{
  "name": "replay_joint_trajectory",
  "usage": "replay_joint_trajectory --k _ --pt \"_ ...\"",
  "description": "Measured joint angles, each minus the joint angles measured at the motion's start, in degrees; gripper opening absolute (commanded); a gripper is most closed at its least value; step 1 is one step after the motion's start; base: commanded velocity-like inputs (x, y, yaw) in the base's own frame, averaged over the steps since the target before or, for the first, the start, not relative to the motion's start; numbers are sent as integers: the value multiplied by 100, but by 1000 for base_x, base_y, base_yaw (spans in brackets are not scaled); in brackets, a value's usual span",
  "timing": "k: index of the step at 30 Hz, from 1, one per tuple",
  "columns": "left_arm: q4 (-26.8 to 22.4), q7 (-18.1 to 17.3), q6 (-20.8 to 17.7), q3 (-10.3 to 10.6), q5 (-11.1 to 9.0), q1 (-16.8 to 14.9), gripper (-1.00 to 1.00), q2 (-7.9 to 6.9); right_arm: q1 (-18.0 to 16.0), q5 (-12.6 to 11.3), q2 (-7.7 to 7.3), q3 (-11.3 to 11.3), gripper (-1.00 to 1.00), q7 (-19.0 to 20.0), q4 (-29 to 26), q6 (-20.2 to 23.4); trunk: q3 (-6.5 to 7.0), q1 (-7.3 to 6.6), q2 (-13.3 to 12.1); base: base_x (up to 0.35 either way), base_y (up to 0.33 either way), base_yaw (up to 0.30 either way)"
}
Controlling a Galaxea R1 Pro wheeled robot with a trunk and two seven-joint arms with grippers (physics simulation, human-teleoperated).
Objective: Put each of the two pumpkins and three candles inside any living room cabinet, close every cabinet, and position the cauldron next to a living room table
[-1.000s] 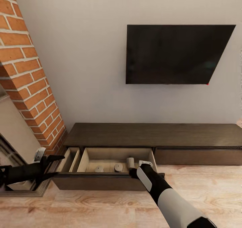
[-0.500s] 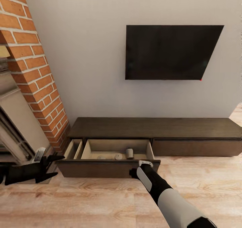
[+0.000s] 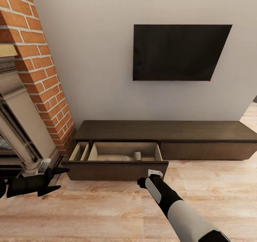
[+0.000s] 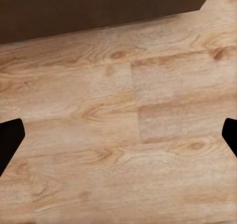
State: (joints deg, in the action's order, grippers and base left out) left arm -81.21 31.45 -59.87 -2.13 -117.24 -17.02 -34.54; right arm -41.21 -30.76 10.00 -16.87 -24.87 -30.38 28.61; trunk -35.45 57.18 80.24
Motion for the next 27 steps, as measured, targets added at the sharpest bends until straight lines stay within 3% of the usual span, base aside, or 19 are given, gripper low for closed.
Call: replay_joint_trajectory --k 7,10,11,14,15,19,20,23,25,26,27 --pt "13 16 5 12 46 -2 100 7 8 0 0 0 100 0 0 -75 -126 154 281 -2 0 0" --pt "57 28 26 16 289 -2 100 16 8 0 0 0 100 0 0 -87 -180 220 401 0 0 0" --pt "71 30 31 17 491 -2 100 26 8 0 0 2 100 0 2 -97 -198 242 441 0 0 0" --pt "94 34 52 13 1276 -2 100 214 8 0 0 2 100 0 5 -197 -251 308 561 0 0 0" --pt "97 35 67 13 1426 -2 100 281 8 0 0 1 100 0 5 -215 -269 329 602 0 0 0" --pt "109 30 319 7 2819 -2 100 969 30 7 0 -10 100 0 3 -309 -341 417 762 0 0 0" --pt "117 29 359 8 3036 -2 100 1062 31 9 0 -11 100 0 -3 -320 -359 439 802 0 0 0" --pt "204 -2 636 16 4250 -2 100 1535 55 39 0 -16 100 -2 -23 -393 -413 505 922 0 0 0" --pt "336 -29 839 25 4931 -2 100 1820 81 49 0 -17 100 2 -27 -514 -449 549 1003 0 0 0" --pt "395 -36 899 28 5094 -2 100 1889 84 51 0 -19 100 4 -27 -548 -467 571 1043 0 0 0" --pt "604 -51 1075 37 5495 -1 100 2052 86 65 0 -19 100 6 -9 -624 -485 593 1083 0 0 0"
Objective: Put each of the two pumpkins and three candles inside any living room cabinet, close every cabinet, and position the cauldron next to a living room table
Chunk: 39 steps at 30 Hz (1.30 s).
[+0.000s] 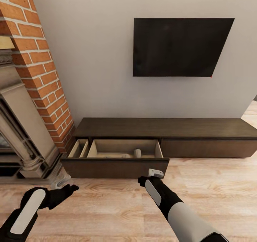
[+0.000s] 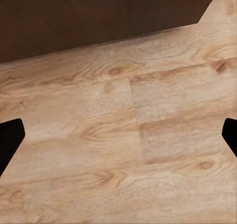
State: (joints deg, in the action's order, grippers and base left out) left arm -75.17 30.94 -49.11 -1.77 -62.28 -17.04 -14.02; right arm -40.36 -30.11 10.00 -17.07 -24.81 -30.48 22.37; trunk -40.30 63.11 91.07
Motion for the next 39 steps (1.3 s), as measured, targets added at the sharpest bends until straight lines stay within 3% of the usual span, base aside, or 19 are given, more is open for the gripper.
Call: replay_joint_trajectory --k 2,4,5,10,13,17,21,23,31,36,39 --pt "363 -16 330 93 484 0 100 138 12 13 0 1 100 27 15 -148 -36 44 80 0 0 0" --pt "698 -44 810 438 838 -1 100 195 91 22 0 2 100 49 26 -333 -72 88 161 0 0 0" --pt "776 -59 955 563 913 -1 100 202 124 26 0 2 100 52 28 -376 -90 110 201 0 0 0" --pt "1510 -399 2621 1981 1514 0 100 224 513 54 0 -2 100 65 47 -989 -180 219 401 0 0 0" --pt "1693 -485 3069 2334 1640 -1 100 224 651 117 0 -7 100 70 110 -1322 -233 285 522 0 0 0" --pt "1790 -524 3296 2474 1694 -1 100 224 715 456 0 -125 100 72 237 -1660 -305 373 682 0 0 0" --pt "1961 -534 3624 2507 1763 -1 100 228 729 950 0 -596 100 67 790 -2389 -377 461 842 0 0 0" --pt "2021 -535 3739 2511 1817 -1 100 229 730 1055 0 -747 100 67 1017 -2598 -413 505 923 0 0 0" --pt "2109 -528 4203 2545 2090 1 100 237 731 1161 0 -920 100 73 1346 -3405 -556 681 1244 0 0 0" --pt "2309 -529 4488 2566 2446 1 100 282 731 1171 0 -945 100 73 1381 -3519 -646 790 1444 0 0 0" --pt "2374 -532 4523 2551 2695 5 100 404 731 1181 0 -947 100 73 1374 -3535 -700 856 1564 0 0 0"
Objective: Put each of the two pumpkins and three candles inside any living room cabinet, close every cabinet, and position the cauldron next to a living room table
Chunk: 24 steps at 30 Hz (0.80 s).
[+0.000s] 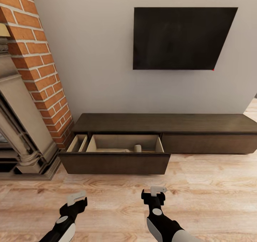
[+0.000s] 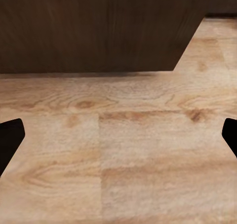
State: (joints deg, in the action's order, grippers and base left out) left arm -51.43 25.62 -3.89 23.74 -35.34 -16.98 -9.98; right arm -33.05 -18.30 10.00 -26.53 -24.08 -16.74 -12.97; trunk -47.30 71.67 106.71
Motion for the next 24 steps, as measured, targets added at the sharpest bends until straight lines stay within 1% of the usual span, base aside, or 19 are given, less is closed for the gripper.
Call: replay_joint_trajectory --k 3,4,6,7,10,12,14,22,24 --pt "19 -1 -6 -2 166 1 100 120 -5 5 0 5 100 2 -37 -4 -54 66 120 0 0 0" --pt "22 -2 -19 2 263 -5 100 173 -25 8 0 6 100 11 -47 -1 -72 88 160 0 0 0" --pt "34 -4 -25 -1 621 -28 100 253 -68 15 0 -4 100 79 -102 45 -108 132 241 0 0 0" --pt "38 -4 -25 -5 847 -34 100 307 -78 21 0 -24 100 120 -95 27 -126 154 281 0 0 0" --pt "41 -4 -20 -8 1061 -39 100 413 -85 25 0 -88 100 157 -87 6 -180 220 401 0 0 0" --pt "44 -6 -9 -9 1124 -38 100 499 -86 27 0 -131 100 168 -85 0 -215 264 481 0 0 0" --pt "45 -6 -5 -8 1146 -38 100 533 -87 27 0 -166 100 172 -84 -2 -251 307 562 0 0 0" --pt "41 -6 32 -13 1169 -63 100 581 -88 22 0 -210 100 176 -83 -3 -395 483 882 0 0 0" --pt "33 -5 35 -13 1172 -77 100 618 -88 20 0 -211 100 183 -90 -4 -431 527 963 0 0 0"
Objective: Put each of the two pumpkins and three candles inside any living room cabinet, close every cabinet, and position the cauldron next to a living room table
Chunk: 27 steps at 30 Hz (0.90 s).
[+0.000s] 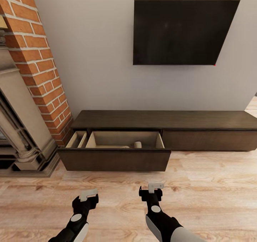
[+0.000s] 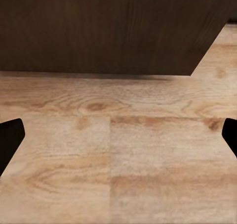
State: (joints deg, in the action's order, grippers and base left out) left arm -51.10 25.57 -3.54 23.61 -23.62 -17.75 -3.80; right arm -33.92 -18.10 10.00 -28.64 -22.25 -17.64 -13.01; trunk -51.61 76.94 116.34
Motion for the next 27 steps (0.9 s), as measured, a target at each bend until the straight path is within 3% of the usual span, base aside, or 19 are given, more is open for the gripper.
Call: replay_joint_trajectory --k 9,19,27 --pt "-55 1 9 -4 6 -17 100 103 0 -1 0 7 100 401 -19 0 -162 198 361 0 0 0" --pt "-96 8 12 -20 -2 -18 100 109 0 -94 0 65 100 462 -40 -18 -162 198 362 17 23 0" --pt "-102 7 11 -23 -2 -18 100 108 10 -58 0 35 100 466 0 -683 -162 198 362 58 52 0"
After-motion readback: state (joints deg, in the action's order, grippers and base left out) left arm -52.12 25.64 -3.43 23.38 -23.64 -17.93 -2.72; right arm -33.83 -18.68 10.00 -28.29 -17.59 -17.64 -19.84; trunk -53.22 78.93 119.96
